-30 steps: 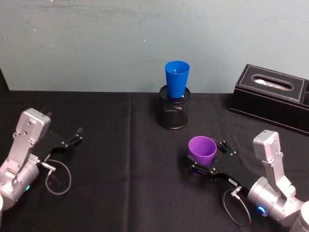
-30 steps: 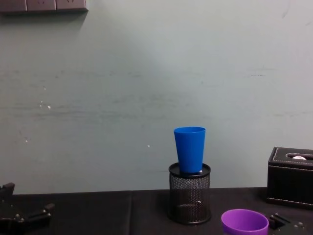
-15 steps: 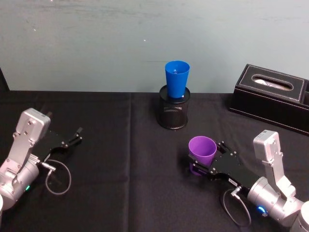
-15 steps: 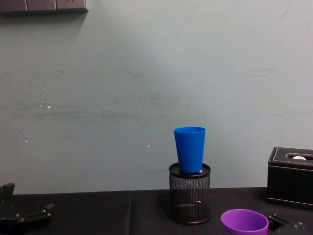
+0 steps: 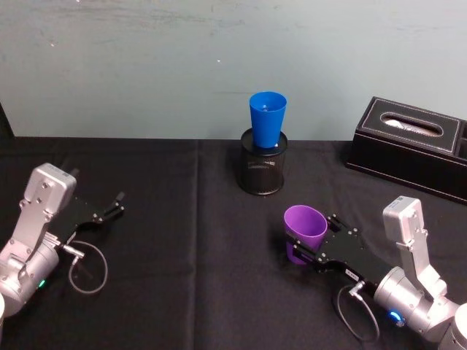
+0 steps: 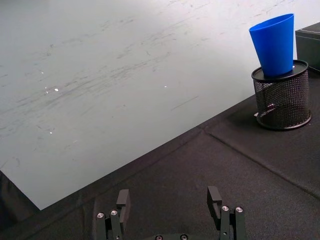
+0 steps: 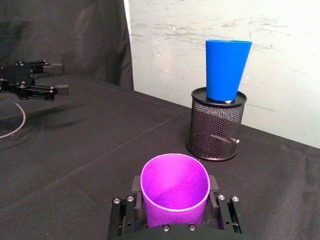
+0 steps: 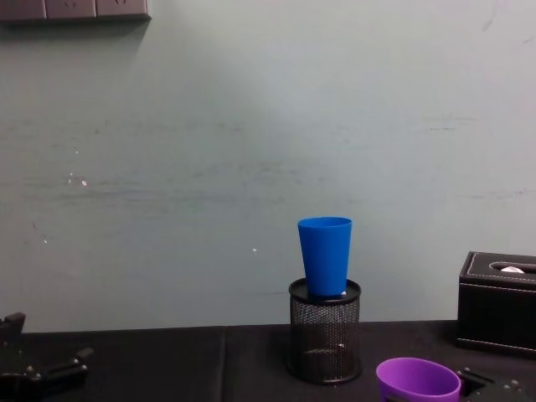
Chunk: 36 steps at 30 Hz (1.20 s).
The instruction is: Pick up one cup with a gripper and tap it against the other cup.
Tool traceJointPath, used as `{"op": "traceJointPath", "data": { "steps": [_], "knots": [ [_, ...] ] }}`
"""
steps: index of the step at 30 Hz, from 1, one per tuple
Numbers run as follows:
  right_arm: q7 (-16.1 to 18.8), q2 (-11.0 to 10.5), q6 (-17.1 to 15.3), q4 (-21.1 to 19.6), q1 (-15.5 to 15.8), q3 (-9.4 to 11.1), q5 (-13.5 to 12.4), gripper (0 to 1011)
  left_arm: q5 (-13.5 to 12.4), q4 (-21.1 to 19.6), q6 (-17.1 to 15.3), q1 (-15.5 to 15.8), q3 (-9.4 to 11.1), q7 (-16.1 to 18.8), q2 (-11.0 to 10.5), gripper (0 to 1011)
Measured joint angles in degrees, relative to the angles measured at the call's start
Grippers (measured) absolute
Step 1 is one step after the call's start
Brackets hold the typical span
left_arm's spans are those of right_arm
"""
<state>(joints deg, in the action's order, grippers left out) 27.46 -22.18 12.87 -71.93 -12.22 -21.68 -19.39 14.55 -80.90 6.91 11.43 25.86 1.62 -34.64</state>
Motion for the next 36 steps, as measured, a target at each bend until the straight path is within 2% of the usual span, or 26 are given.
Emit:
{"op": "traceJointPath", "data": {
  "steps": [36],
  "knots": [
    [0.0,0.0,0.0,0.0,0.0,0.0,0.0,731,0.0,0.0,0.0,0.0,0.0,0.0,0.0,1011]
  ]
}}
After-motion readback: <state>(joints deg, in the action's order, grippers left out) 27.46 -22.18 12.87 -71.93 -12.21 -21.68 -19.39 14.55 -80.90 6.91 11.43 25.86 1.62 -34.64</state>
